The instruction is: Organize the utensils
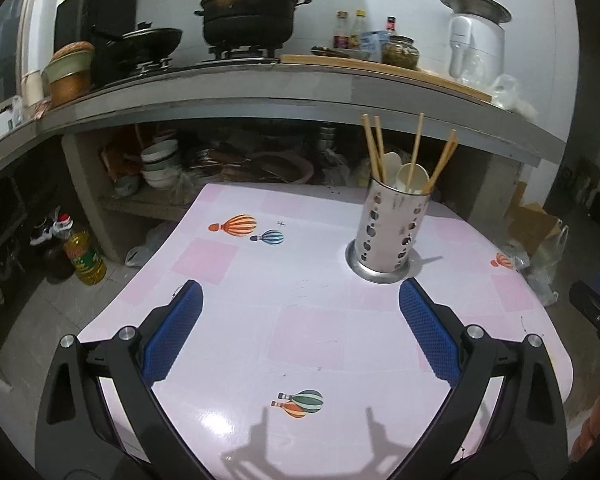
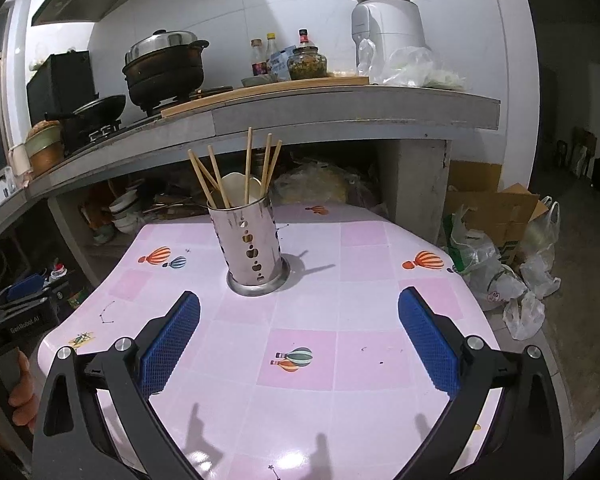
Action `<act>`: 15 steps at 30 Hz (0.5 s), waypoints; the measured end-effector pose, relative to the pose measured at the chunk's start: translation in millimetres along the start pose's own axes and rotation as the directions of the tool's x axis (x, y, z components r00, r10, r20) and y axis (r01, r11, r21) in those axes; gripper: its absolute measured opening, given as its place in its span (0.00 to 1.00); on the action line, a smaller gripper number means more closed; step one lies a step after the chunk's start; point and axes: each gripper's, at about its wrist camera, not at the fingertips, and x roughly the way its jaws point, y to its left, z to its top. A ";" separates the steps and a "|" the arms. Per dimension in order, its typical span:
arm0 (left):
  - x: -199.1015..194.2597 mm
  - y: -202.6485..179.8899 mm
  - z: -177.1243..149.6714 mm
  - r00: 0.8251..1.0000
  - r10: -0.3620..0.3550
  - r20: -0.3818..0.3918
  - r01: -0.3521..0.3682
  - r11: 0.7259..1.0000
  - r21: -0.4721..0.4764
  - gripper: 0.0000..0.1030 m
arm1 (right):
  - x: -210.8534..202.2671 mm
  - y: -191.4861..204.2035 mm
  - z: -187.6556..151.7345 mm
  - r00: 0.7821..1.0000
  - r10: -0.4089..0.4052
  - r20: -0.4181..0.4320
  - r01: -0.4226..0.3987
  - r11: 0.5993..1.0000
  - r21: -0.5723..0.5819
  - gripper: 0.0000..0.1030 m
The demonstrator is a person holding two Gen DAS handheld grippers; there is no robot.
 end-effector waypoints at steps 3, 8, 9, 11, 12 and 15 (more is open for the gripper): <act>1.5 5.7 -0.3 1.000 -0.004 -0.010 0.004 1.000 -0.026 0.92 | -0.9 0.5 -1.6 1.000 0.002 -0.001 -0.002 1.000 0.000 0.94; 2.4 3.7 -1.4 1.000 0.006 -0.020 -0.006 1.000 -0.014 0.92 | -1.0 2.7 -2.1 1.000 0.003 -0.004 -0.003 1.000 -0.010 0.94; 2.4 1.2 -1.9 1.000 0.008 -0.021 -0.008 1.000 0.000 0.92 | -0.6 2.6 -2.5 1.000 0.003 -0.007 -0.003 1.000 -0.009 0.94; 1.8 -1.5 -2.3 1.000 0.009 -0.021 -0.008 1.000 0.014 0.92 | 0.8 3.2 -1.7 1.000 0.007 -0.015 -0.008 1.000 -0.007 0.94; 1.5 -2.6 -2.5 1.000 0.004 -0.020 -0.003 1.000 0.017 0.92 | 1.1 3.3 -0.7 1.000 0.012 -0.018 -0.012 1.000 -0.003 0.94; 1.0 -2.8 -2.0 1.000 0.001 -0.020 -0.001 1.000 0.012 0.92 | 0.7 4.2 0.6 1.000 0.012 -0.016 -0.012 1.000 -0.001 0.94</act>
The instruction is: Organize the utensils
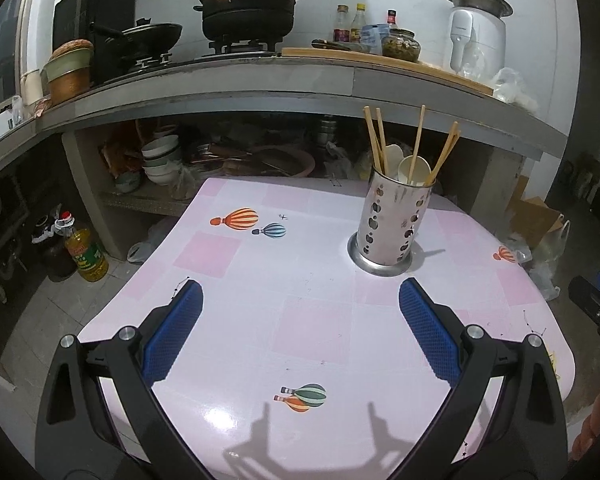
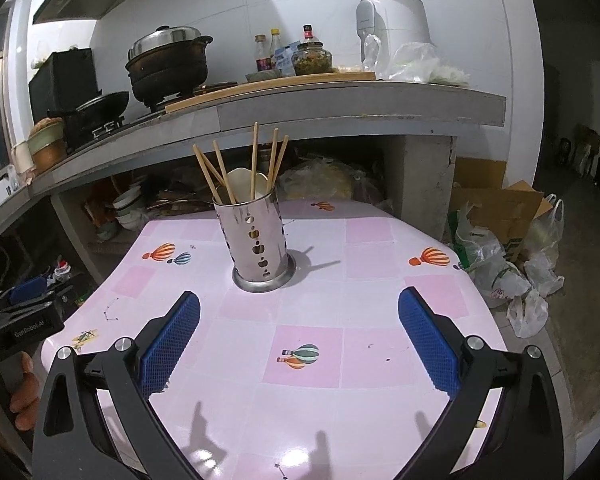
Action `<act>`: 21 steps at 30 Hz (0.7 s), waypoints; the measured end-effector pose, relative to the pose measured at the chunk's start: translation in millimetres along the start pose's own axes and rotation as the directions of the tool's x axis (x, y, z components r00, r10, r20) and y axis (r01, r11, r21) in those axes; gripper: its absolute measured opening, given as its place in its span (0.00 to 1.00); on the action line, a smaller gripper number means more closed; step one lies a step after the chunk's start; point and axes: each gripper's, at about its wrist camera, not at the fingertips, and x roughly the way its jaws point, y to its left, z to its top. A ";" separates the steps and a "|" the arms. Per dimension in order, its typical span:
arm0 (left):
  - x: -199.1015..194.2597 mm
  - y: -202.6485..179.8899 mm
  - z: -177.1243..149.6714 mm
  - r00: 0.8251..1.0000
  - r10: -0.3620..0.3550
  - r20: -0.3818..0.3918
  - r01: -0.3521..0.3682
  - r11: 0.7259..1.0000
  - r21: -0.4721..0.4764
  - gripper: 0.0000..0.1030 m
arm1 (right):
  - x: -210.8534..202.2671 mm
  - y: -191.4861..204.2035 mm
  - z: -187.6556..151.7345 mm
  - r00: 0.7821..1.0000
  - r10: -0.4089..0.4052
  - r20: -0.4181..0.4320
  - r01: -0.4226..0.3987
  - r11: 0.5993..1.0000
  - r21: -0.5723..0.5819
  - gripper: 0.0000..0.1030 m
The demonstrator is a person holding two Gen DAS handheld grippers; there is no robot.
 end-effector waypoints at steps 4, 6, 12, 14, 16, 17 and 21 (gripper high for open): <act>-1.3 -0.4 1.0 1.000 -0.003 0.003 0.003 1.000 0.001 0.92 | -0.3 1.2 0.4 1.000 -0.002 0.000 0.002 1.000 -0.003 0.94; -1.7 -1.3 1.0 1.000 -0.003 0.005 0.003 1.000 0.005 0.92 | -0.5 1.4 0.3 1.000 -0.001 0.000 0.001 1.000 -0.003 0.94; -2.7 -2.7 1.8 1.000 -0.012 0.005 0.012 1.000 0.003 0.92 | -0.5 4.1 0.5 1.000 0.000 -0.002 0.000 1.000 -0.012 0.94; -3.6 -3.4 1.9 1.000 -0.014 0.008 0.014 1.000 0.005 0.92 | -1.5 4.6 0.8 1.000 -0.001 0.002 0.001 1.000 -0.014 0.94; -3.9 -3.9 1.9 1.000 -0.016 0.007 0.016 1.000 0.007 0.92 | -1.5 4.9 0.1 1.000 -0.002 0.004 0.002 1.000 -0.014 0.94; -4.4 -3.6 1.9 1.000 -0.016 0.008 0.016 1.000 0.006 0.92 | -1.9 4.7 0.1 1.000 -0.003 0.005 0.003 1.000 -0.013 0.94; -5.9 -4.8 1.8 1.000 -0.022 0.013 0.022 1.000 0.005 0.92 | -1.6 4.5 0.1 1.000 -0.002 0.004 0.002 1.000 -0.014 0.94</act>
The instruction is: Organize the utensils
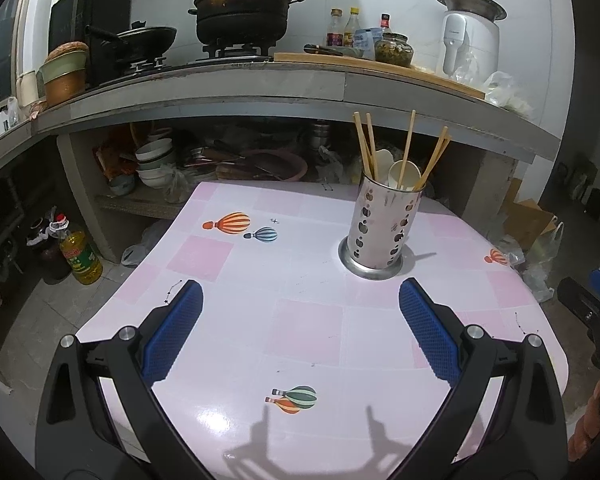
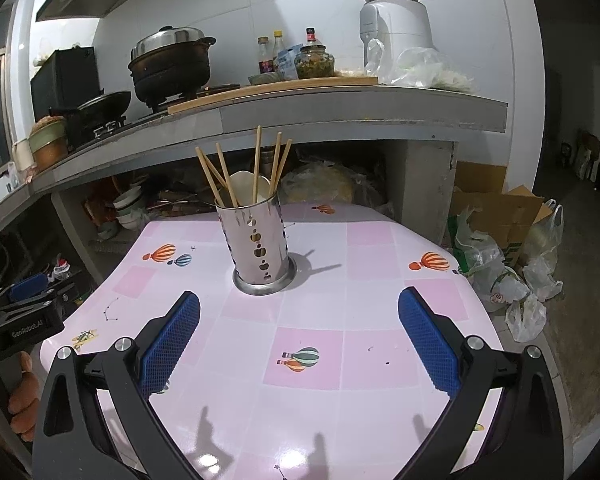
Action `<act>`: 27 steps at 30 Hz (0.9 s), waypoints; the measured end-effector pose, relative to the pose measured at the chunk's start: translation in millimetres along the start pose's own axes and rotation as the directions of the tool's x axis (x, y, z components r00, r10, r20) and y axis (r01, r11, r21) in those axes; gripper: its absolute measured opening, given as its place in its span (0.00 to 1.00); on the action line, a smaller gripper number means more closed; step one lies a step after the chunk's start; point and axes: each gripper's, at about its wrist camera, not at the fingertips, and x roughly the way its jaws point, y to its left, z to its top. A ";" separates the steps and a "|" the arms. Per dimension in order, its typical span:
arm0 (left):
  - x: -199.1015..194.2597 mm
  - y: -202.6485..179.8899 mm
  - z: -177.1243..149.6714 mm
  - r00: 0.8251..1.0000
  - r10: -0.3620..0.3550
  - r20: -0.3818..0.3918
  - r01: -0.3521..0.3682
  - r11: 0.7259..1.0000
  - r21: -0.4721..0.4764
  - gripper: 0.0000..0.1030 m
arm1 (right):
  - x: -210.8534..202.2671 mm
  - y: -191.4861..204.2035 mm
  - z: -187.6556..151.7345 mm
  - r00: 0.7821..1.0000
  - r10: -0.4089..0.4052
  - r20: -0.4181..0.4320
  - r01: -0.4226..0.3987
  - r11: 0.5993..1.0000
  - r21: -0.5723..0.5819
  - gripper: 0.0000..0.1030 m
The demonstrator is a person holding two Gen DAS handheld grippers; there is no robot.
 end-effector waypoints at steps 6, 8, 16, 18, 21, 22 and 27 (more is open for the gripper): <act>-1.3 -3.0 0.0 1.000 -0.005 0.007 0.004 1.000 0.006 0.92 | -0.1 0.2 0.2 1.000 0.001 -0.001 -0.001 1.000 -0.001 0.94; -2.0 -3.2 0.5 1.000 -0.004 0.011 0.004 1.000 0.007 0.92 | 0.2 0.1 0.4 1.000 0.001 -0.003 -0.001 1.000 -0.004 0.94; 0.3 -1.1 1.2 1.000 -0.003 -0.003 0.003 1.000 -0.004 0.92 | 0.8 0.2 0.6 1.000 0.000 -0.003 0.000 1.000 -0.007 0.94; 0.4 -0.9 1.5 1.000 -0.004 -0.006 0.004 1.000 -0.006 0.92 | 1.9 0.0 0.2 1.000 0.000 -0.003 0.000 1.000 -0.007 0.94; 0.3 -1.1 1.2 1.000 -0.004 -0.006 0.004 1.000 -0.008 0.92 | 1.8 0.1 0.3 1.000 0.000 -0.004 0.000 1.000 -0.009 0.94; 0.4 -1.2 1.1 1.000 -0.005 -0.007 0.005 1.000 -0.006 0.92 | 1.6 0.2 0.3 1.000 0.000 -0.003 0.000 1.000 -0.010 0.94; 0.8 -2.8 0.7 1.000 -0.014 -0.013 0.014 1.000 0.001 0.92 | 2.1 0.8 -0.7 1.000 -0.001 -0.004 0.001 1.000 -0.011 0.94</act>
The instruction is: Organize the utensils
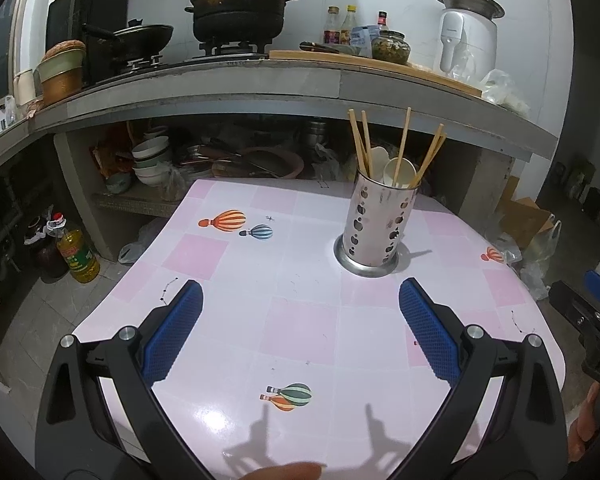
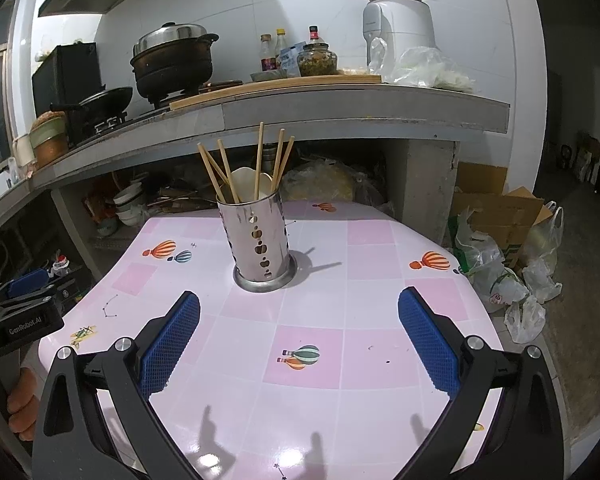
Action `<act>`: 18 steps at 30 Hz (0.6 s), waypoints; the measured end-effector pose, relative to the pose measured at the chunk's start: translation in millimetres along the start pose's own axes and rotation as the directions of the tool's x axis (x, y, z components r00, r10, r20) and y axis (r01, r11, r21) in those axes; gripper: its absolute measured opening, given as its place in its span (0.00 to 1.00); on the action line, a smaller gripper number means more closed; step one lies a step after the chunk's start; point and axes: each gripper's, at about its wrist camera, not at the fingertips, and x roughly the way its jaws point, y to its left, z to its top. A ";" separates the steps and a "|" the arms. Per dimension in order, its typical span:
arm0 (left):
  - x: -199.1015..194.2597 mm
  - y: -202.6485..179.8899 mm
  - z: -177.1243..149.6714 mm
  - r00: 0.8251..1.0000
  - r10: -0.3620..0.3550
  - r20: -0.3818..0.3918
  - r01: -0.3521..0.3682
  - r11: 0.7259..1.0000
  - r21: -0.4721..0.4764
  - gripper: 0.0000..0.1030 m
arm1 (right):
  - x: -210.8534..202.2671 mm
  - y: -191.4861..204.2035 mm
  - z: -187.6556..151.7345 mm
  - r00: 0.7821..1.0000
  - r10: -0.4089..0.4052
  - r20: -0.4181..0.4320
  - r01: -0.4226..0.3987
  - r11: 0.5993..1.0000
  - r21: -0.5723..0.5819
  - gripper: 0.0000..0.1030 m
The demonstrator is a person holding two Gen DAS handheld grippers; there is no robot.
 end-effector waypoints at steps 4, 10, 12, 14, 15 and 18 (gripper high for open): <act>0.7 -0.7 -1.2 1.000 -0.009 -0.004 0.009 1.000 0.000 0.92 | 0.0 0.0 0.0 1.000 0.000 0.000 0.000 1.000 -0.001 0.94; -0.8 -1.5 -2.3 1.000 -0.010 0.003 0.010 1.000 0.007 0.92 | 0.1 0.0 0.3 1.000 0.000 0.000 0.000 1.000 -0.001 0.94; -0.9 -1.8 -2.2 1.000 -0.014 0.002 0.014 1.000 0.008 0.92 | 0.0 0.1 0.5 1.000 0.000 0.000 0.000 1.000 -0.001 0.94; -0.8 -2.6 -2.2 1.000 -0.014 0.000 0.014 1.000 0.009 0.92 | -0.1 0.0 0.5 1.000 0.000 -0.001 0.000 1.000 -0.001 0.94; -0.9 -2.6 -2.3 1.000 -0.015 -0.001 0.015 1.000 0.009 0.92 | -0.2 0.2 0.8 1.000 0.000 0.000 0.000 1.000 0.000 0.94; -0.8 -2.5 -2.4 1.000 -0.016 -0.005 0.016 1.000 0.007 0.92 | -0.4 0.3 0.9 1.000 0.000 0.001 0.000 1.000 -0.002 0.94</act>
